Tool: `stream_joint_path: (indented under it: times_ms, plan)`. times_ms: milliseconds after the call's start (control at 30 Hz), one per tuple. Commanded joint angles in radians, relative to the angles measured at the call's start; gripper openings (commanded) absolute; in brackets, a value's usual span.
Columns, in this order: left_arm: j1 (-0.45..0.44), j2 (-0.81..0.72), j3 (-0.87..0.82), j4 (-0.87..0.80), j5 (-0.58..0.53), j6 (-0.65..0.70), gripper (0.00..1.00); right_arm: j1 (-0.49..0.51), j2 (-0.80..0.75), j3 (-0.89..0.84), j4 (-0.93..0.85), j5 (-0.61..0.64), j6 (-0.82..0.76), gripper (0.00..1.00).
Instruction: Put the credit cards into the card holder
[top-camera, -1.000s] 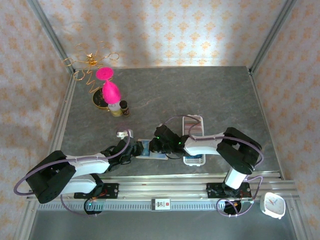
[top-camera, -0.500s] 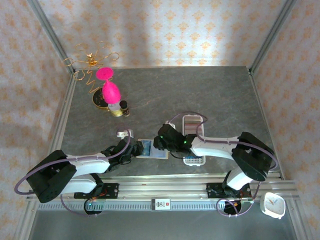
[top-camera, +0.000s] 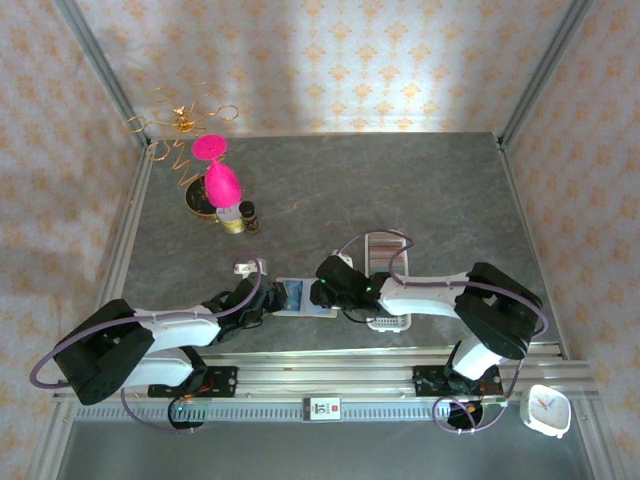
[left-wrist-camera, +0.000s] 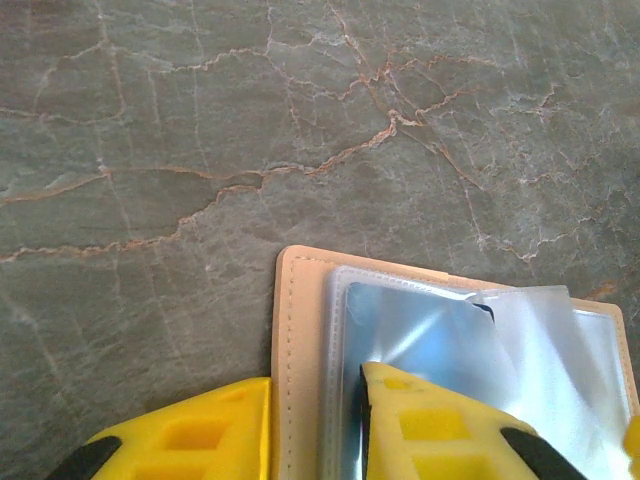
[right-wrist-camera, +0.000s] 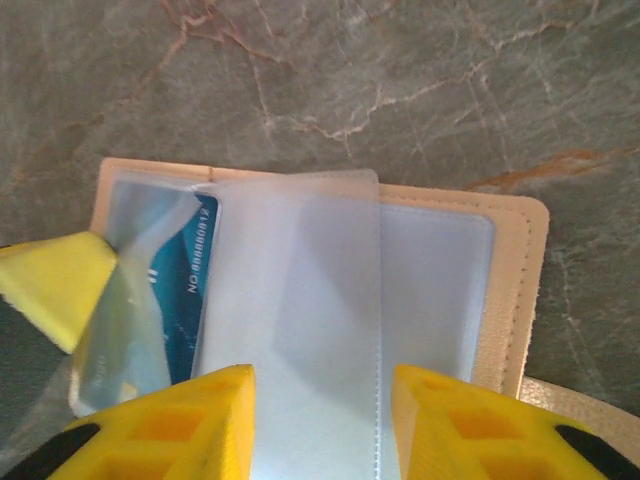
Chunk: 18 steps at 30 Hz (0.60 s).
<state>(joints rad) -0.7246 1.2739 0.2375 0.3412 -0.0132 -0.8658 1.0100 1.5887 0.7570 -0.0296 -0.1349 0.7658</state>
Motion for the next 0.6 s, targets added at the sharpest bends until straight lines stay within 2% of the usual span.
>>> stream_joint_path:
  times_ms: [0,300,567]
  plan:
    - [0.001,0.098,-0.015,-0.002,0.139,-0.021,0.25,0.008,0.025,-0.015,0.012,0.007,0.006,0.4]
    - [0.001,0.094,-0.019,-0.004,0.139,-0.022,0.25,0.019,0.055,-0.012,0.004,0.007,0.013,0.42]
    - [0.0,0.09,-0.018,-0.008,0.14,-0.024,0.24,0.019,0.038,-0.019,0.094,-0.053,0.041,0.43]
